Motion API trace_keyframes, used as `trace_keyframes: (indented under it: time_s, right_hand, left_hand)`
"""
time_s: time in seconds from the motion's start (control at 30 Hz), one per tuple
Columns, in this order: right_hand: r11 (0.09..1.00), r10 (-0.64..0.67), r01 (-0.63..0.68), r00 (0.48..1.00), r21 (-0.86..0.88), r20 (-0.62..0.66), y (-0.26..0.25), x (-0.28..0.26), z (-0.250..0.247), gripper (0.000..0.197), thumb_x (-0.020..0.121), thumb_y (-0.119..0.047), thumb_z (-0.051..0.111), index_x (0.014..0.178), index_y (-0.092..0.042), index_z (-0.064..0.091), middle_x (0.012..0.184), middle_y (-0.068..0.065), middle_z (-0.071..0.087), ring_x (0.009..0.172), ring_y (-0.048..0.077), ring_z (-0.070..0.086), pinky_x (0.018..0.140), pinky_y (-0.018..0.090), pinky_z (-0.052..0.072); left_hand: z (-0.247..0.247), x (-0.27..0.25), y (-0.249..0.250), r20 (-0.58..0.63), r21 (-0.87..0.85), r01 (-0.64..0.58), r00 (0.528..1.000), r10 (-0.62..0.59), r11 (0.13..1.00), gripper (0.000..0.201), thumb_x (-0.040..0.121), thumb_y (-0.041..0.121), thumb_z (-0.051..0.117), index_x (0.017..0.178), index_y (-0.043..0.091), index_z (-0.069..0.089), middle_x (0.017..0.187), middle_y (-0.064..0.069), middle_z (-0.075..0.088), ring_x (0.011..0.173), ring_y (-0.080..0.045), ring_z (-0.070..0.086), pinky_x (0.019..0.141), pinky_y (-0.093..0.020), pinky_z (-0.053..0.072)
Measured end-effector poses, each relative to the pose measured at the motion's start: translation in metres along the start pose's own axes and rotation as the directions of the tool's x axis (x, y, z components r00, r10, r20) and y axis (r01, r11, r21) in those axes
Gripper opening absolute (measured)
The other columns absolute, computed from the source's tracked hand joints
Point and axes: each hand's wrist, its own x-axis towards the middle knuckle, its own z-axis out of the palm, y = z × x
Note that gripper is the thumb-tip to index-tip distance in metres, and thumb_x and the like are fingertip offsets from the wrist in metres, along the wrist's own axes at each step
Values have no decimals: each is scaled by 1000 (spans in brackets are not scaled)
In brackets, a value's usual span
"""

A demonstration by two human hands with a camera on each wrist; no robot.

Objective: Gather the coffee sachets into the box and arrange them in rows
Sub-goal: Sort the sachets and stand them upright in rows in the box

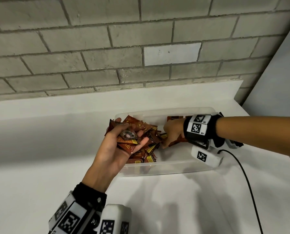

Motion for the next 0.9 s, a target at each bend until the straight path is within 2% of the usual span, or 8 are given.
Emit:
trace_keyframes:
  time_s: [0.07, 0.23, 0.37, 0.47, 0.53, 0.6, 0.8, 0.9]
  right_hand:
    - [998, -20, 17, 998, -58, -51, 0, 5, 4, 41, 86, -41, 63, 64, -10, 48, 64, 1, 49, 61, 17, 49, 42, 20, 30]
    - [994, -51, 46, 998, -98, -49, 2, -14, -16, 35, 88, -4, 52, 55, -7, 40, 55, 3, 42, 40, 8, 40, 30, 12, 27]
    - [972, -111, 159, 959, 171, -261, 21, -67, -50, 14, 92, -15, 52, 90, -2, 56, 73, 1, 55, 58, 13, 49, 48, 15, 38]
    - [647, -155, 309, 948, 697, -277, 36, -111, -55, 17, 94, -11, 53, 109, -3, 51, 97, 7, 63, 86, 17, 61, 76, 24, 52]
    - [436, -227, 349, 935, 829, -274, 39, -132, -48, 19, 93, -3, 51, 111, 1, 49, 100, 12, 66, 89, 17, 61, 80, 29, 51]
    - [335, -257, 368, 921, 867, -292, 40, -143, -36, 17, 92, 0, 51, 109, -1, 50, 101, 12, 67, 92, 19, 61, 85, 33, 49]
    - [307, -245, 430, 898, 849, -366, 39, -160, 3, 19, 91, -2, 53, 107, -8, 63, 100, 1, 69, 93, 10, 64, 79, 20, 52]
    - [364, -188, 452, 892, 814, -411, 38, -162, 13, 26, 94, -3, 52, 114, -16, 63, 107, 4, 68, 98, 13, 65, 81, 25, 54]
  left_hand:
    - [1, -4, 1, 28, -5, 5, 1000, -5, 1000, 44, 90, 9, 55, 49, 14, 71, 104, -18, 61, 115, -40, 58, 78, -54, 55]
    - [3, -12, 1, 34, -14, 27, 999, -26, 1000, 30, 88, 14, 56, 63, 12, 73, 108, -22, 61, 116, -46, 54, 81, -59, 52]
    - [4, -18, -2, 57, 22, 62, 996, -63, 998, 19, 84, 11, 58, 97, 4, 69, 122, -25, 61, 108, -45, 61, 87, -60, 49]
    - [9, -23, -14, 78, 69, 79, 993, -84, 995, 46, 81, 14, 62, 124, 0, 54, 124, -27, 59, 106, -41, 62, 90, -59, 48]
    - [19, -29, -26, 122, 111, 88, 987, -101, 990, 50, 83, 24, 63, 127, 3, 53, 121, -26, 61, 109, -41, 60, 90, -58, 49]
    - [29, -38, -38, 154, 107, 104, 981, -119, 989, 51, 79, 28, 65, 124, 6, 56, 120, -23, 64, 111, -39, 61, 87, -59, 50]
    - [43, -55, -64, 287, 132, 105, 948, -140, 986, 46, 82, 2, 64, 127, 2, 53, 117, -26, 64, 95, -38, 67, 79, -56, 54]
    - [46, -58, -67, 277, 163, 72, 954, -116, 984, 42, 78, -6, 60, 119, 2, 57, 111, -25, 67, 90, -37, 69, 75, -57, 55]
